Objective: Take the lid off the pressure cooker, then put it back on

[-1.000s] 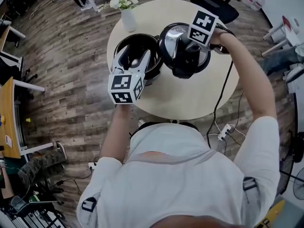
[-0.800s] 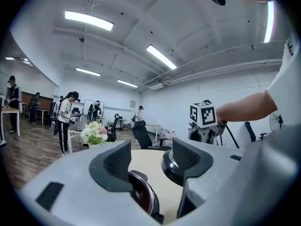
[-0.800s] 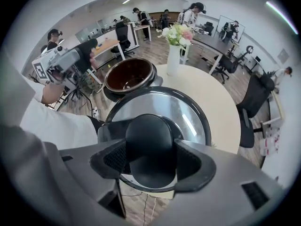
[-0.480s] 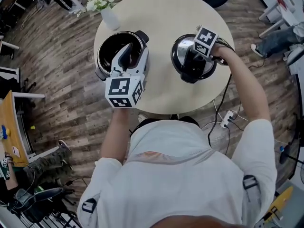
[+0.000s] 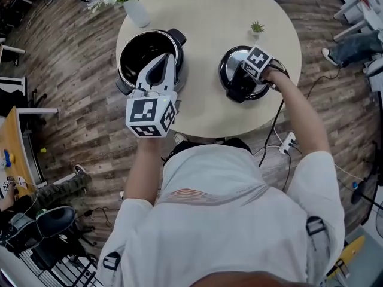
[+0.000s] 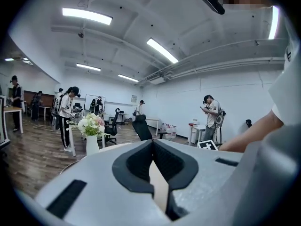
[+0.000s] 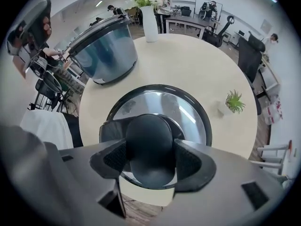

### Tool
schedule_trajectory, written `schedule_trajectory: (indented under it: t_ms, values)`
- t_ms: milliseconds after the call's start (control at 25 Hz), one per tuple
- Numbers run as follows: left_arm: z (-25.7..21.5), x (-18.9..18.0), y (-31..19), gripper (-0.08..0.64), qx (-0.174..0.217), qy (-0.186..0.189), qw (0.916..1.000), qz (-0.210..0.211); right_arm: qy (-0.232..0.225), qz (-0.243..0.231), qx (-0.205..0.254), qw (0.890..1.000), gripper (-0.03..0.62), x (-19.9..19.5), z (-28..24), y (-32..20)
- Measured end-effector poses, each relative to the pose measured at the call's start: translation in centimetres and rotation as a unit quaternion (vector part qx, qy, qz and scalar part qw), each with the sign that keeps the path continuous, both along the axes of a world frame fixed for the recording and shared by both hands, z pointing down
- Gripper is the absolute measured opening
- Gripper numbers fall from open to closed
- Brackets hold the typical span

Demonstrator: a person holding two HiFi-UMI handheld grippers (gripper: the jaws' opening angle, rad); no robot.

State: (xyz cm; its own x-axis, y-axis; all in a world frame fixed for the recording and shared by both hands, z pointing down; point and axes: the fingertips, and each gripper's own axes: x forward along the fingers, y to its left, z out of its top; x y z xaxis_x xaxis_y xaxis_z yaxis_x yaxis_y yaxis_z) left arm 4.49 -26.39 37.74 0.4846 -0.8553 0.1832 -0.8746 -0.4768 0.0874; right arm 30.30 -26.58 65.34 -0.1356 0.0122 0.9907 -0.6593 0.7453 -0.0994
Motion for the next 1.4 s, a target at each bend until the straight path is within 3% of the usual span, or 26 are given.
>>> schedule_trajectory:
  t_ms: [600,920,1120,1400]
  values:
    - [1.3,-1.1,-0.3,0.005,-0.009,0.012,0.9999,0.003,0.013,-0.008,-0.009,1.0,0.296,-1.8,4.0,1.2]
    - [1.4,-1.6,-0.3,0.005,-0.014,0.018,0.9997,0.004,0.009,-0.011,-0.008,1.0,0.301,-2.1,4.1,1.6]
    - [1.5,-1.7,-0.3,0.005,-0.016,0.019,0.9997,0.006,0.022,-0.028,-0.014,0.999,0.337,-2.3,4.4,2.0]
    - [1.6,-1.9,0.1,0.005,-0.018,0.019,0.9996,0.006,0.02,-0.017,-0.007,1.0,0.337,-2.1,3.9,2.0]
